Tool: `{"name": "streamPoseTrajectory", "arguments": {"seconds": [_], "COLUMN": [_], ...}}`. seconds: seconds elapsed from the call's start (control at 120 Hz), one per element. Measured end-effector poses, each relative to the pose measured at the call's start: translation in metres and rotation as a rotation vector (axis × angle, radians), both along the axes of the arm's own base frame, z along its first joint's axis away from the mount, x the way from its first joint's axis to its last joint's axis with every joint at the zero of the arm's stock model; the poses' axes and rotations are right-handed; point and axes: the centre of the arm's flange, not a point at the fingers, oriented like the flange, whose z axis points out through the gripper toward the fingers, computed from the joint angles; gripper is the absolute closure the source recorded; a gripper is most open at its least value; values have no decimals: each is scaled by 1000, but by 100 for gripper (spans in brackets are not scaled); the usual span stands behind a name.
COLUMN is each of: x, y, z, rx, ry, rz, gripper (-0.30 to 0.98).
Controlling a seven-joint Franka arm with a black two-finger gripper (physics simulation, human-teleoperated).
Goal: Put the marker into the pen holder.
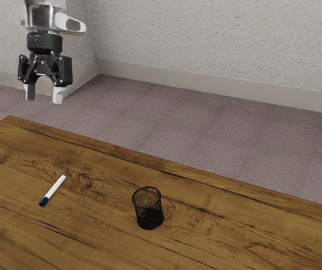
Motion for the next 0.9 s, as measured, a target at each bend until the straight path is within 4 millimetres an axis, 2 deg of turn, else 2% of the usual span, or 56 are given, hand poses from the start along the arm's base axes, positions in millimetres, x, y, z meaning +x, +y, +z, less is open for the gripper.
{"name": "streamPoseTrajectory", "arguments": {"seconds": [0.067,0.1,0.133,0.183,0.275,0.325,0.375,0.483,0.592,0.667,0.758,0.833,0.9], "x": [23,20,11,-3,1,-4,-9,-22,-15,-15,-23,-23,-30], "y": [7,11,17,27,54,70,88,123,144,161,186,192,188], "z": [-26,-44,-73,-131,-229,-269,-295,-331,-357,-367,-374,-382,-395], "rx": [1,7,11,16,28,32,41,61,81,89,99,99,86], "ry": [-63,-72,-60,-35,-39,-60,-98,-181,-286,-353,-404,-430,-426], "rz": [25,38,55,81,108,122,138,168,135,111,100,70,41], "gripper": [1,1,2,2,2,2,2,3,3,4,5,7,14]}}
